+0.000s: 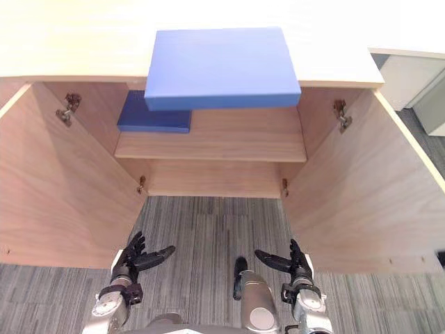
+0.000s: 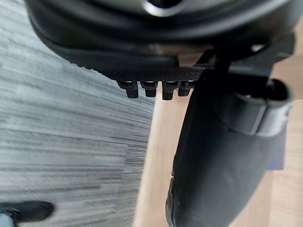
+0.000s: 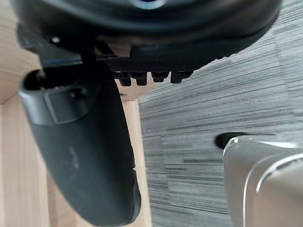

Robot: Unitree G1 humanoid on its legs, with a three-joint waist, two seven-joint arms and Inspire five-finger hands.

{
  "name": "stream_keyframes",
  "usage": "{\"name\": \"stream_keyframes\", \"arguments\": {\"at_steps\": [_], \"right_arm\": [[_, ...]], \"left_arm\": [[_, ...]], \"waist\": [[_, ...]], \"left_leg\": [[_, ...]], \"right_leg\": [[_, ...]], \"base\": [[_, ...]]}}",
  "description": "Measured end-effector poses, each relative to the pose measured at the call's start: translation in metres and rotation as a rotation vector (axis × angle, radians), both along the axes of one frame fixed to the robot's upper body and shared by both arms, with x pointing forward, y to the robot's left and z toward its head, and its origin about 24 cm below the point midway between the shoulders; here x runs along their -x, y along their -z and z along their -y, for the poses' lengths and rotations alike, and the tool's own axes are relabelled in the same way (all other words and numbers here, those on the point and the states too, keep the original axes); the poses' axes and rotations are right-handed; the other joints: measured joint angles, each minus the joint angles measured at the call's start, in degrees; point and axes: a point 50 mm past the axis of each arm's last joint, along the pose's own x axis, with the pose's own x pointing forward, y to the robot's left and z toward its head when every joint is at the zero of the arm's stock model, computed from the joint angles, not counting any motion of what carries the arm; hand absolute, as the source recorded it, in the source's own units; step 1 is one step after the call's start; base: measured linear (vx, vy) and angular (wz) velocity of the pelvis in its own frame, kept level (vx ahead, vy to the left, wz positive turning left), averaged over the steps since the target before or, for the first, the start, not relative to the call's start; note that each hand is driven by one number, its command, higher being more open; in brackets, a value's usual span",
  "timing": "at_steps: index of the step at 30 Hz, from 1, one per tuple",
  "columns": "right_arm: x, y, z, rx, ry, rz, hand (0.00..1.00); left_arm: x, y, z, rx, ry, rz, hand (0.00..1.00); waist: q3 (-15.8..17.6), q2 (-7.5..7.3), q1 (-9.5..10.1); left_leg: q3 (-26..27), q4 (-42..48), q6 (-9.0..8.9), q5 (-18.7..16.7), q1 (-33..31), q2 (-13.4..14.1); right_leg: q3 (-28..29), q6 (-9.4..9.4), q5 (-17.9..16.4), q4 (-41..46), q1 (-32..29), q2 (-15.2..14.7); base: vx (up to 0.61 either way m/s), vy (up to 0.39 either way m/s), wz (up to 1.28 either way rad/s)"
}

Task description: Walk over to the cabinet, pick up the folder, carry it to the office cabinet, place the folder inside the office cabinet, then close the office cabinet door

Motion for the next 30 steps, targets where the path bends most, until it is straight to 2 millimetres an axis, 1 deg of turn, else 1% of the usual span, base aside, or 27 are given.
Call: {"name": "stream_keyframes", "arguments": {"at_steps": [1,2,3,4,5,6,7,8,9,10,12,13,16,17,19,20,22,23,25,26,27,29,30], "right_arm": [[0.004,-0.001,-0.003,-0.007,0.004,0.01,1.0],[0.006,-0.001,-0.005,-0.009,0.01,0.015,1.0],[0.004,-0.004,-0.004,-0.006,0.018,0.038,1.0],[0.0,-0.006,-0.002,0.002,0.023,0.05,1.0],[-0.003,-0.007,-0.001,0.004,0.026,0.055,1.0],[-0.006,-0.007,0.0,0.004,0.034,0.059,1.0],[-0.007,-0.007,0.001,0.005,0.037,0.058,1.0],[-0.005,-0.006,0.003,0.005,0.05,0.052,1.0],[-0.001,-0.003,0.001,-0.006,0.058,0.033,1.0],[0.001,-0.002,0.001,-0.006,0.059,0.03,1.0],[0.013,0.002,0.002,-0.006,0.066,-0.003,1.0],[0.014,0.003,0.001,-0.008,0.066,-0.005,1.0],[0.02,0.007,-0.001,-0.015,0.069,-0.033,1.0],[0.02,0.007,-0.001,-0.014,0.068,-0.034,1.0],[0.018,0.006,0.0,-0.007,0.062,-0.029,1.0],[0.018,0.006,0.0,-0.002,0.057,-0.03,1.0],[0.02,0.007,-0.001,0.004,0.051,-0.037,1.0],[0.02,0.007,-0.001,0.005,0.05,-0.037,1.0],[0.021,0.008,-0.001,0.012,0.045,-0.042,1.0],[0.023,0.009,-0.001,0.012,0.045,-0.046,1.0],[0.025,0.011,-0.001,0.015,0.045,-0.055,1.0],[0.029,0.012,0.0,0.032,0.032,-0.068,1.0],[0.035,0.014,0.001,0.041,0.024,-0.089,1.0]], "left_arm": [[0.003,-0.002,0.002,0.007,-0.001,0.013,1.0],[0.004,-0.003,0.003,0.007,0.002,0.019,1.0],[0.004,-0.005,0.005,0.013,0.011,0.028,1.0],[0.003,-0.005,0.007,0.021,0.013,0.033,1.0],[0.003,-0.005,0.008,0.023,0.013,0.034,1.0],[0.003,-0.005,0.008,0.023,0.013,0.034,1.0],[0.003,-0.005,0.008,0.024,0.013,0.034,1.0],[0.002,-0.006,0.009,0.026,0.014,0.038,1.0],[0.001,-0.007,0.008,0.021,0.015,0.042,1.0],[0.001,-0.008,0.007,0.019,0.016,0.049,1.0],[-0.009,-0.021,0.007,0.009,0.028,0.116,1.0],[-0.011,-0.024,0.006,0.004,0.03,0.133,1.0],[-0.02,-0.045,0.0,-0.041,0.046,0.227,1.0],[-0.021,-0.05,-0.001,-0.047,0.045,0.245,1.0],[-0.024,-0.068,-0.002,-0.086,0.047,0.325,1.0],[-0.024,-0.073,-0.002,-0.111,0.054,0.344,1.0],[-0.025,-0.097,0.0,-0.192,0.085,0.438,1.0],[-0.026,-0.102,0.001,-0.212,0.089,0.464,1.0],[-0.029,-0.129,0.002,-0.319,0.108,0.568,1.0],[-0.03,-0.136,0.002,-0.36,0.115,0.594,1.0],[-0.03,-0.155,0.003,-0.471,0.138,0.675,1.0],[-0.03,-0.172,0.005,-0.584,0.166,0.748,1.0],[-0.029,-0.182,0.007,-0.657,0.192,0.795,1.0]], "waist": [[-0.14,0.02,0.55],[-0.27,-0.16,1.01],[-0.67,-0.25,1.51],[-0.85,-0.02,1.66],[-0.91,0.09,1.69],[-1.11,0.44,1.71],[-1.27,0.7,1.69],[-1.73,1.48,1.75],[-2.17,1.17,1.88],[-2.35,1.06,1.76],[-2.41,1.02,1.63],[-2.42,1.01,1.68],[-2.46,1.02,1.65],[-2.53,1.0,1.65],[-2.83,1.03,1.67],[-2.91,1.04,1.68],[-4.13,1.17,1.69],[-4.27,1.2,1.71],[-5.03,1.24,1.7],[-5.39,1.21,1.7],[-5.88,1.26,1.7],[-6.23,1.5,1.69],[-6.59,1.75,1.67]], "left_leg": [[2.13,7.29,0.21,-1.68,-3.24,3.14],[3.19,8.12,0.3,-2.6,-4.6,3.72],[4.28,5.48,1.12,-3.71,-7.2,3.48],[4.5,-0.94,1.52,-3.92,-8.57,2.46],[4.34,-4.84,1.42,-3.83,-8.76,1.78],[3.06,-13.22,1.05,-2.66,-8.75,0.24],[2.49,-17.49,1.04,-0.78,-8.5,-0.39],[1.74,-23.42,1.91,7.49,-8.0,-1.26],[2.36,-25.76,2.41,7.99,-6.25,-2.27],[2.45,-26.76,2.72,8.24,-5.78,-2.91],[2.9,-29.03,3.19,8.56,-4.56,-4.52],[2.92,-29.66,3.36,8.68,-4.21,-4.84],[2.96,-32.13,3.82,9.1,-1.91,-5.61],[2.96,-32.49,3.81,9.2,-1.63,-5.66],[2.9,-33.72,3.78,9.78,-1.09,-5.8],[2.89,-34.03,3.76,9.95,-0.93,-5.82],[2.61,-35.81,3.77,11.0,-0.2,-5.96],[2.59,-36.09,3.7,11.18,0.03,-5.98],[2.37,-36.91,3.62,11.85,0.65,-6.11],[2.34,-36.91,3.58,11.88,0.6,-6.15],[2.28,-36.88,3.55,11.98,0.66,-6.31],[2.16,-36.9,3.56,12.15,0.87,-6.36],[2.12,-36.92,3.6,12.21,1.32,-6.39]], "right_leg": [[-0.5,-0.41,-0.28,-2.96,4.05,1.3],[-0.47,-0.54,-0.32,-4.13,5.29,1.54],[-0.31,-0.53,-0.19,-6.15,7.06,1.63],[0.17,-0.35,-0.07,-7.62,8.47,1.6],[0.58,-0.25,0.0,-8.19,8.97,1.57],[1.35,0.02,0.17,-8.92,9.69,1.53],[1.68,0.26,0.31,-9.41,9.97,1.58],[2.51,0.83,0.52,-10.3,10.5,1.95],[3.53,1.92,1.15,-11.84,11.31,1.39],[3.54,2.14,1.29,-12.57,11.69,0.92],[3.68,2.95,1.78,-14.86,12.86,-0.38],[3.69,3.12,1.89,-15.32,13.14,-0.6],[3.68,3.48,2.11,-16.52,14.9,-1.01],[3.69,3.49,2.12,-16.63,15.03,-1.01],[3.67,3.54,2.15,-16.84,15.13,-0.98],[3.67,3.54,2.15,-16.86,15.14,-0.96],[3.52,3.55,2.16,-16.87,15.22,-0.85],[3.51,3.55,2.16,-16.87,15.33,-0.82],[3.49,3.56,2.17,-16.93,15.73,-0.77],[3.55,3.56,2.17,-17.06,15.76,-0.77],[3.75,3.59,2.18,-17.4,16.02,-0.75],[3.82,3.82,2.38,-17.86,16.46,-0.73],[3.85,3.83,2.4,-17.87,16.92,-0.72]], "base": [[0.34,-0.186,0.15],[0.31,-0.132,-0.08],[0.28,-0.071,-0.17],[0.29,-0.04,-0.19],[0.27,0.027,-0.28],[0.22,0.056,-0.3],[0.26,0.102,-0.39],[0.25,0.135,-0.35],[0.24,0.138,-0.24],[0.2,0.142,-0.06],[0.14,0.128,0.03],[0.12,0.115,0.02],[0.07,0.051,0.02],[0.0,0.0,0.0],[0.0,0.0,0.0],[-0.02,-0.021,0.03],[-0.04,-0.031,0.05],[-0.05,-0.027,0.04],[-0.07,-0.017,0.03],[-0.1,-0.013,0.02],[-0.07,-0.006,0.01],[-0.07,-0.009,0.02],[-0.08,-0.011,0.01]]}}
